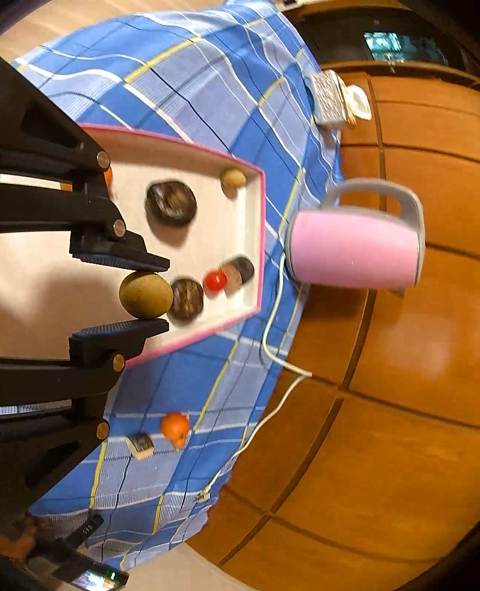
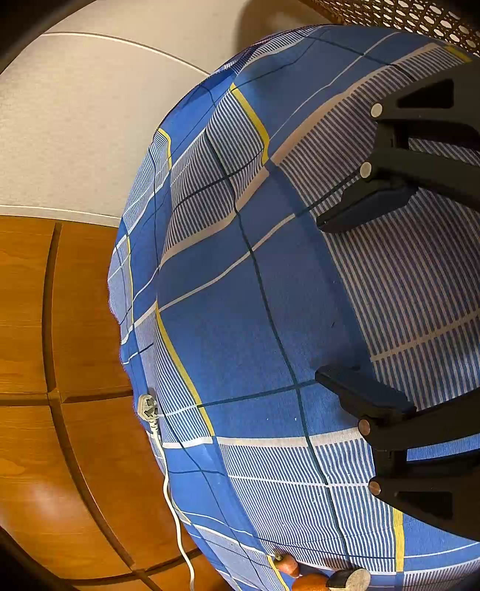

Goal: Organize fruits
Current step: 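Carry the yellow fruit with the left tool into the tray and release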

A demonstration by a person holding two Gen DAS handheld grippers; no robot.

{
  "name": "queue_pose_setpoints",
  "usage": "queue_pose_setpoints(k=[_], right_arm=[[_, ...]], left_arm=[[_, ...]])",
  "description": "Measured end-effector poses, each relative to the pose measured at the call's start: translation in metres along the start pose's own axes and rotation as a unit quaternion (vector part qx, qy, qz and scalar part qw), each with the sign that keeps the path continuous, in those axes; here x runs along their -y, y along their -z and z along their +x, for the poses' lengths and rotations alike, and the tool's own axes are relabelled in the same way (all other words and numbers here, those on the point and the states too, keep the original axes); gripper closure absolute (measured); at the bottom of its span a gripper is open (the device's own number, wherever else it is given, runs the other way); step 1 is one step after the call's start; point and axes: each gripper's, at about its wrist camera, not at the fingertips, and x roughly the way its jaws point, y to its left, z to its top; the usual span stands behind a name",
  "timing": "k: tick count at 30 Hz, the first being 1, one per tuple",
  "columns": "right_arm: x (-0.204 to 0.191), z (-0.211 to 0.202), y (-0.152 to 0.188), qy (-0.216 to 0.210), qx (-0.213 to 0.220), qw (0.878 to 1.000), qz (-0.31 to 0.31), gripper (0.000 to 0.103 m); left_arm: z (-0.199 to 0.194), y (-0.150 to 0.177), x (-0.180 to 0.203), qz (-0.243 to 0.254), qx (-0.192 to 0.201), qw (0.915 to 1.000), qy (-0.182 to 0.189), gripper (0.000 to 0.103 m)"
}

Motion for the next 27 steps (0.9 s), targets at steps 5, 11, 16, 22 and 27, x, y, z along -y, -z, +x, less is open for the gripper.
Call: queue_pose_setpoints(k=[5, 11, 16, 22, 27], right_arm=[[0.000, 0.000, 0.000, 0.000, 0.000, 1.000, 0.000, 0.027], [0.000, 0.000, 0.000, 0.001, 0.000, 1.000, -0.001, 0.027], [-0.001, -0.001, 0.000, 0.002, 0.000, 1.000, -0.002, 0.027], [-0.001, -0.001, -0.001, 0.002, 0.000, 1.000, -0.002, 0.027], [-0.001, -0.001, 0.000, 0.002, 0.000, 1.000, -0.002, 0.027]], left_arm=[[0.000, 0.009, -0.023, -0.018, -0.008, 0.9997, -0.016, 0.077], [0.004, 0.013, -0.049, -0.055, -0.013, 0.9979, -0.032, 0.077], [0.010, 0.010, -0.059, -0.086, -0.019, 0.9959, -0.023, 0.077], [0.025, 0.005, -0.068, -0.114, -0.033, 0.9928, -0.018, 0.077], [0.034, 0.002, -0.070, -0.110, -0.033, 0.9928, -0.034, 0.077]])
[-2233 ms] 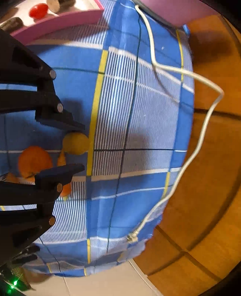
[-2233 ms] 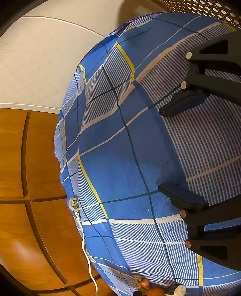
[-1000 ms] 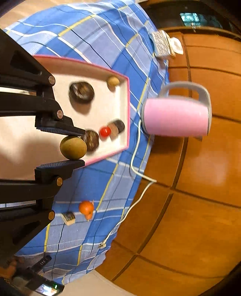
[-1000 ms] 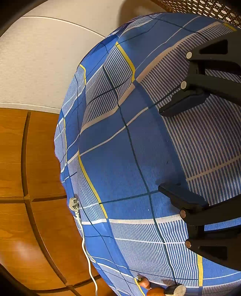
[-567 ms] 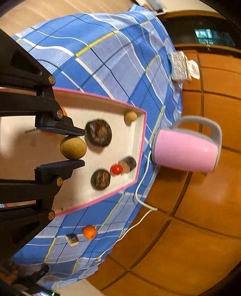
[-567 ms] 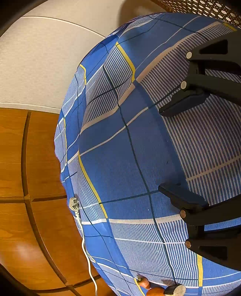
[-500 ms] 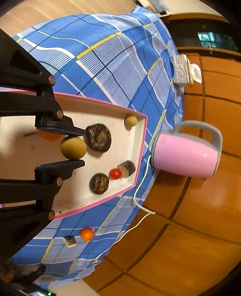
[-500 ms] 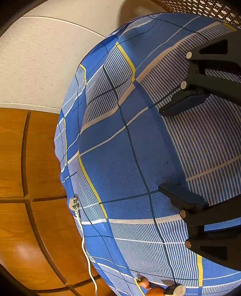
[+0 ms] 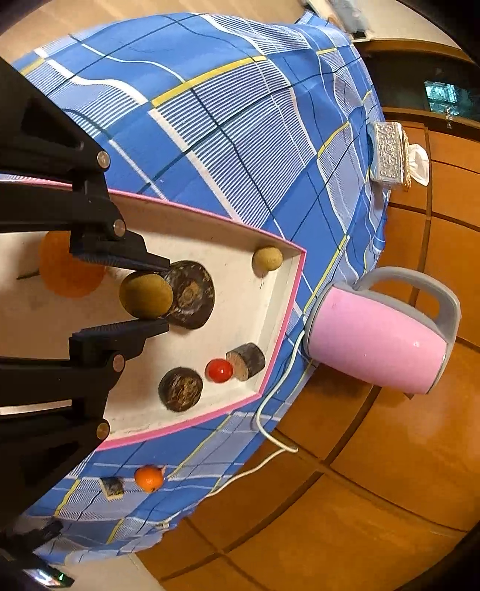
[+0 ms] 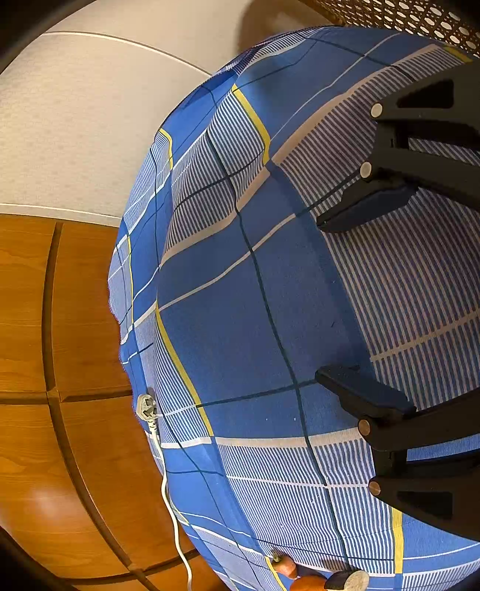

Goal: Organize fruits
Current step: 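Carry the yellow fruit with the left tool into the tray and release, then move the right tool to the carrot lying beside the orange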

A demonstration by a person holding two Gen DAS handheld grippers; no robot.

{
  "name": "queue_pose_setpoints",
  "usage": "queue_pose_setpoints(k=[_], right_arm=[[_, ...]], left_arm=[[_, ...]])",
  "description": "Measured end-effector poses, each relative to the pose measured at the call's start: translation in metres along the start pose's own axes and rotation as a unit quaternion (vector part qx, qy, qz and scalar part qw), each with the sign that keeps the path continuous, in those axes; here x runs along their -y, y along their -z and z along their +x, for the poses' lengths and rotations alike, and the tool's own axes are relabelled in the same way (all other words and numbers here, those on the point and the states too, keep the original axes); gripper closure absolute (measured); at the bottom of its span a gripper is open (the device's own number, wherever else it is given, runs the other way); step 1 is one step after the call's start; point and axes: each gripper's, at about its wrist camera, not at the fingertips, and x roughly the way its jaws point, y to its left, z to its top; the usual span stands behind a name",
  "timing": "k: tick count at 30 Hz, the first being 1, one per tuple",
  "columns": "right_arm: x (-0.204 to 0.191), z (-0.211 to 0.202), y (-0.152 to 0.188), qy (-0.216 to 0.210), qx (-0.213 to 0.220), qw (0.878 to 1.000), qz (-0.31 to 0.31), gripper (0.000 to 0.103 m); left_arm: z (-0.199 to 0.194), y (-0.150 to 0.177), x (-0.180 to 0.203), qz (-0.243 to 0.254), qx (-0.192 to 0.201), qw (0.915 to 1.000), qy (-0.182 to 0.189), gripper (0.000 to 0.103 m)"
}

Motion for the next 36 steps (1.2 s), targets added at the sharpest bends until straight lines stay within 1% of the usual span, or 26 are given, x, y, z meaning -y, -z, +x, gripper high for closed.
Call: queue_pose_setpoints(k=[4, 7, 10, 12, 16, 20, 21, 26, 30, 31, 33, 36], right_arm=[[0.000, 0.000, 0.000, 0.000, 0.000, 1.000, 0.000, 0.027], [0.000, 0.000, 0.000, 0.000, 0.000, 1.000, 0.000, 0.027], [0.000, 0.000, 0.000, 0.000, 0.000, 1.000, 0.000, 0.027], [0.000, 0.000, 0.000, 0.000, 0.000, 1.000, 0.000, 0.027], [0.000, 0.000, 0.000, 0.000, 0.000, 1.000, 0.000, 0.027], [0.000, 0.000, 0.000, 0.000, 0.000, 1.000, 0.000, 0.027], [0.000, 0.000, 0.000, 0.000, 0.000, 1.000, 0.000, 0.027], [0.000, -0.001, 0.000, 0.000, 0.000, 1.000, 0.000, 0.027], [0.000, -0.001, 0.001, 0.000, 0.000, 1.000, 0.000, 0.027], [0.000, -0.001, 0.001, 0.000, 0.000, 1.000, 0.000, 0.027], [0.000, -0.001, 0.000, 0.000, 0.000, 1.000, 0.000, 0.027], [0.000, -0.001, 0.001, 0.000, 0.000, 1.000, 0.000, 0.027]], left_arm=[[0.010, -0.001, 0.002, 0.007, -0.003, 0.9999, -0.009, 0.077], [0.016, 0.001, 0.005, 0.016, -0.010, 0.9998, -0.009, 0.077], [0.019, 0.004, 0.010, 0.028, -0.007, 0.9995, -0.014, 0.076], [0.018, 0.006, 0.012, 0.035, -0.003, 0.9993, -0.017, 0.070], [0.018, 0.008, 0.012, 0.036, -0.003, 0.9992, -0.018, 0.064], [0.007, 0.010, 0.011, 0.034, 0.022, 0.9990, -0.019, 0.043], [0.004, 0.010, 0.010, 0.035, 0.026, 0.9989, -0.019, 0.041], [-0.008, 0.013, 0.008, 0.036, 0.035, 0.9987, -0.012, 0.040], [-0.017, 0.017, 0.004, 0.030, 0.037, 0.9988, -0.008, 0.038], [-0.020, 0.018, 0.002, 0.029, 0.039, 0.9988, -0.008, 0.038], [-0.026, 0.021, 0.000, 0.028, 0.042, 0.9987, -0.011, 0.033], [-0.034, 0.027, -0.005, 0.030, 0.044, 0.9985, -0.009, 0.032]])
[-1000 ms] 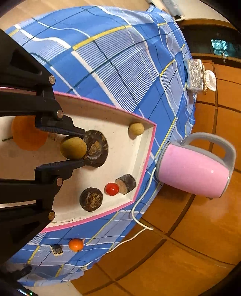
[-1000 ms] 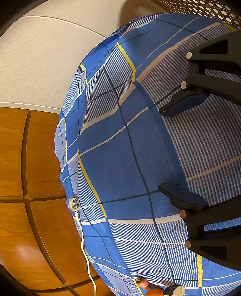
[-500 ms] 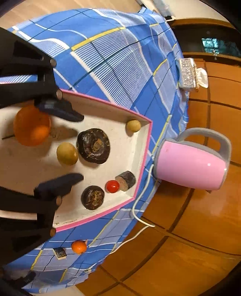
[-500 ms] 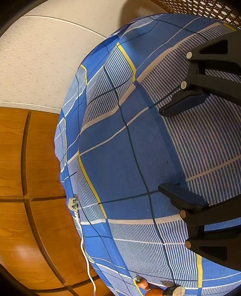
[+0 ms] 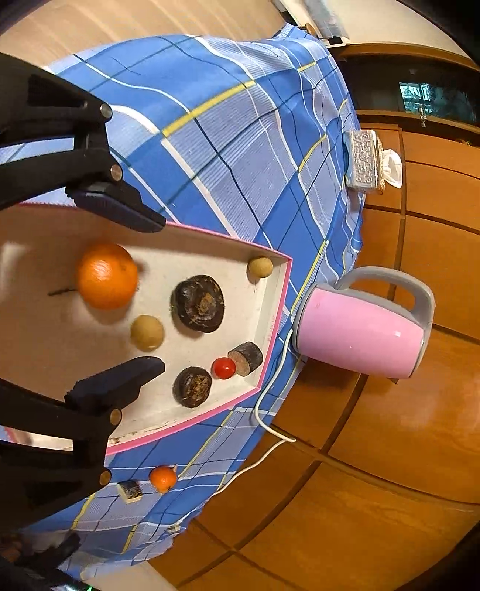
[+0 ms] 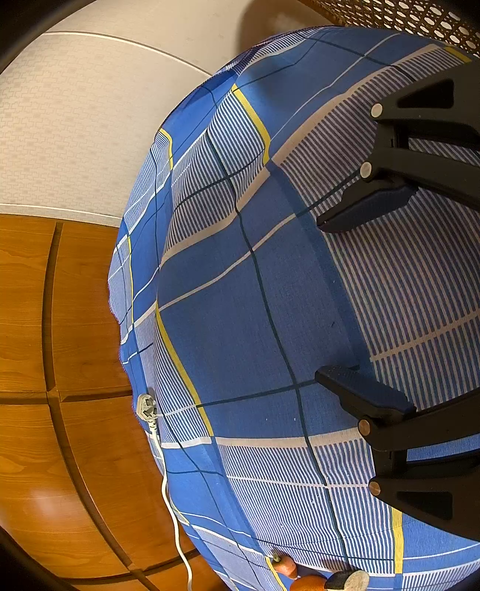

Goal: Organize fruits
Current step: 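Move the right tool to the carrot lying beside the orange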

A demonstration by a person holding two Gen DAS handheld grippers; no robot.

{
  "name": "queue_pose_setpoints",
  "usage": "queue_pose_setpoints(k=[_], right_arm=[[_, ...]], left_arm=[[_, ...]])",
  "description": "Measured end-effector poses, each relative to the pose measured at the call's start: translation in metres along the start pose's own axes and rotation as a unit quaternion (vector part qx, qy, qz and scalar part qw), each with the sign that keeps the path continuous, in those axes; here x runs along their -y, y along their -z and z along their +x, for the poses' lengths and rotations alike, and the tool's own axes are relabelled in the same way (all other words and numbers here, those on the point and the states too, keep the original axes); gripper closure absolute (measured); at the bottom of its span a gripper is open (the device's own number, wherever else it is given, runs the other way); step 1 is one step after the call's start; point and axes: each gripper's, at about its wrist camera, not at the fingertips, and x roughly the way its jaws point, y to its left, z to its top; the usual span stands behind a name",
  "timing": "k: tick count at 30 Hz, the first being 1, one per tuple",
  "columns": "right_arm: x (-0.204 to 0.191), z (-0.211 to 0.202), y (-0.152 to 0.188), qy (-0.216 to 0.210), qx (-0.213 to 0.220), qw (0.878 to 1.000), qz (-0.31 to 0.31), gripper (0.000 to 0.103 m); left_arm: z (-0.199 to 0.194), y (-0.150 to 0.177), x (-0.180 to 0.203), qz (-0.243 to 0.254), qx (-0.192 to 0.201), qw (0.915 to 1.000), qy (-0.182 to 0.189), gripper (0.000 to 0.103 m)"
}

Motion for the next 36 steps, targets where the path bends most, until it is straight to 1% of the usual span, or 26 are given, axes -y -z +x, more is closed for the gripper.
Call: queue_pose_setpoints(k=[1, 4, 9, 13, 16, 20, 25, 27, 29, 30, 32, 34, 35, 36], right_arm=[[0.000, 0.000, 0.000, 0.000, 0.000, 1.000, 0.000, 0.027], [0.000, 0.000, 0.000, 0.000, 0.000, 1.000, 0.000, 0.027], [0.000, 0.000, 0.000, 0.000, 0.000, 1.000, 0.000, 0.027], [0.000, -0.001, 0.001, -0.001, -0.001, 1.000, 0.000, 0.027], [-0.001, -0.002, 0.001, -0.003, -0.002, 1.000, -0.003, 0.027], [-0.002, -0.005, 0.002, -0.005, -0.006, 1.000, -0.010, 0.027], [-0.005, -0.009, 0.001, -0.018, -0.020, 0.999, -0.020, 0.027], [-0.011, -0.012, 0.002, -0.034, -0.026, 0.999, -0.030, 0.027], [-0.018, -0.015, 0.003, -0.062, -0.037, 0.996, -0.044, 0.027], [-0.023, -0.016, 0.003, -0.083, -0.044, 0.994, -0.047, 0.027], [-0.036, -0.022, 0.001, -0.140, -0.058, 0.987, -0.056, 0.028], [-0.052, -0.029, -0.002, -0.182, -0.063, 0.978, -0.075, 0.035], [-0.062, -0.034, -0.005, -0.202, -0.063, 0.973, -0.087, 0.046], [-0.072, -0.038, -0.008, -0.220, -0.063, 0.968, -0.100, 0.051]], left_arm=[[-0.003, 0.003, -0.001, 0.003, -0.001, 1.0000, 0.000, 0.032], [-0.011, 0.014, -0.005, 0.003, -0.006, 1.0000, -0.003, 0.026], [-0.022, 0.034, -0.009, 0.007, 0.000, 0.9998, -0.020, 0.006], [-0.016, 0.041, -0.011, 0.013, -0.019, 0.9993, -0.029, 0.006], [-0.015, 0.043, -0.009, 0.020, -0.018, 0.9993, -0.027, 0.006], [-0.010, 0.047, -0.009, 0.027, -0.027, 0.9989, -0.025, 0.006], [-0.006, 0.047, -0.012, 0.020, -0.032, 0.9990, -0.025, 0.005], [-0.005, 0.047, -0.012, 0.019, -0.032, 0.9990, -0.026, 0.005], [-0.005, 0.048, -0.013, 0.019, -0.033, 0.9989, -0.026, 0.005], [-0.004, 0.048, -0.013, 0.019, -0.034, 0.9989, -0.027, 0.005], [-0.003, 0.048, -0.014, 0.018, -0.036, 0.9988, -0.027, 0.005], [-0.003, 0.048, -0.014, 0.017, -0.036, 0.9989, -0.026, 0.005], [-0.003, 0.048, -0.014, 0.017, -0.037, 0.9988, -0.026, 0.005], [-0.003, 0.048, -0.014, 0.017, -0.037, 0.9988, -0.026, 0.005]])
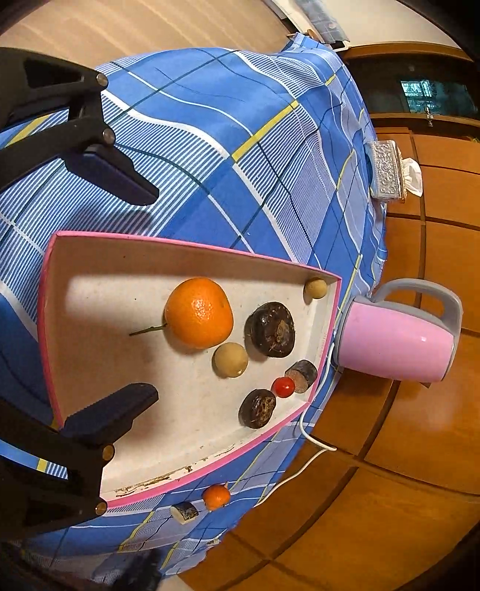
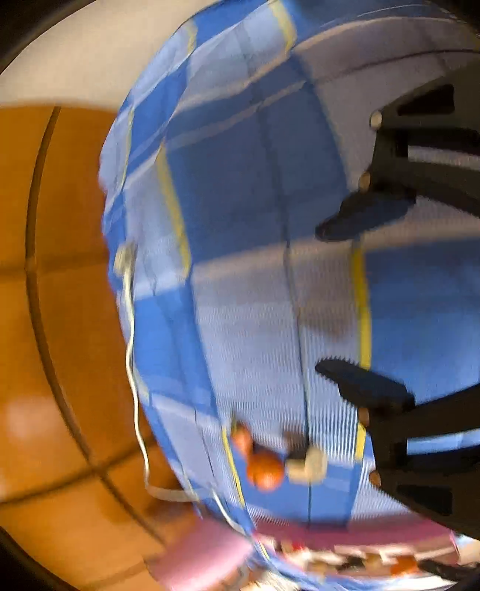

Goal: Organize fruits
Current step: 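Move the right tool to the carrot lying beside the orange, then grasp the carrot with the right tool and lift it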

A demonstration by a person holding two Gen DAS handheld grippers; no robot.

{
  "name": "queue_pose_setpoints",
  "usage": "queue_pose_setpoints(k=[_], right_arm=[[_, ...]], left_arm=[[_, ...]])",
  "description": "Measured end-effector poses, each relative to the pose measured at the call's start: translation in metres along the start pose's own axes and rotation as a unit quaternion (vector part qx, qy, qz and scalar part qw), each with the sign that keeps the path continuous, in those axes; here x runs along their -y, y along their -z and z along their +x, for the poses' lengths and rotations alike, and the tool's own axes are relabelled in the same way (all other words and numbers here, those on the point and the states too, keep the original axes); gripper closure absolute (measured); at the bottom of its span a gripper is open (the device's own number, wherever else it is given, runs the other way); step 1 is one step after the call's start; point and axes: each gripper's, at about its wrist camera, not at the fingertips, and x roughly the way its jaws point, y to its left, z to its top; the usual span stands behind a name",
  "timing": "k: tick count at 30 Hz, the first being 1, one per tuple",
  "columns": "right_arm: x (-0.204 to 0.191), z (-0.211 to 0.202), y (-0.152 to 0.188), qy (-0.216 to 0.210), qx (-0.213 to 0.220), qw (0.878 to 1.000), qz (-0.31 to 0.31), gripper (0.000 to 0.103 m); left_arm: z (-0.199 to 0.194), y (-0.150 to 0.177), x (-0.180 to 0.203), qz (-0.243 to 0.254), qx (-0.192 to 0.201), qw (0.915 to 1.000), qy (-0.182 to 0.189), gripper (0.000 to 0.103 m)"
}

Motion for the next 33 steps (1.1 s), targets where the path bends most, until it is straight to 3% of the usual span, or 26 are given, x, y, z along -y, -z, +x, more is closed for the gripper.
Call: queue_pose_setpoints(k=[2, 6, 10, 15, 17, 24, 28, 29, 31, 33], right_arm=[[-0.017, 0.001, -0.011, -0.016, 0.003, 0.999, -0.029, 0.067], [-0.062, 0.010, -0.037, -0.057, -0.004, 0.989, -0.137, 0.071], [-0.108, 0.027, -0.046, -0.049, -0.025, 0.958, -0.283, 0.070], [-0.139, 0.054, -0.050, -0.026, -0.057, 0.911, -0.409, 0.070], [-0.147, 0.065, -0.051, -0.012, -0.066, 0.893, -0.444, 0.070], [-0.157, 0.092, -0.051, 0.009, -0.091, 0.851, -0.518, 0.070], [-0.167, 0.105, -0.056, 0.005, -0.092, 0.843, -0.530, 0.070], [-0.168, 0.107, -0.057, 0.003, -0.093, 0.843, -0.530, 0.074], [-0.168, 0.109, -0.059, -0.007, -0.097, 0.846, -0.525, 0.075], [-0.164, 0.110, -0.064, -0.015, -0.102, 0.856, -0.507, 0.076]], left_arm=[[0.000, 0.000, 0.000, -0.001, 0.000, 1.0000, 0.001, 0.005], [0.000, -0.002, -0.001, -0.001, 0.003, 1.0000, 0.002, 0.005], [0.002, -0.001, -0.001, -0.002, -0.001, 1.0000, 0.002, 0.005], [0.004, -0.002, -0.001, -0.001, -0.004, 1.0000, 0.001, 0.005], [0.005, -0.002, 0.000, -0.001, -0.006, 1.0000, 0.000, 0.005], [0.006, -0.004, -0.001, -0.007, -0.009, 0.9999, 0.002, 0.005], [0.008, -0.005, 0.000, -0.003, -0.013, 0.9999, 0.001, 0.005], [0.008, -0.005, 0.001, -0.002, -0.014, 0.9999, 0.001, 0.005], [0.008, -0.005, 0.002, -0.001, -0.013, 0.9999, 0.002, 0.005], [0.007, -0.005, 0.002, 0.000, -0.012, 0.9999, 0.003, 0.005]])
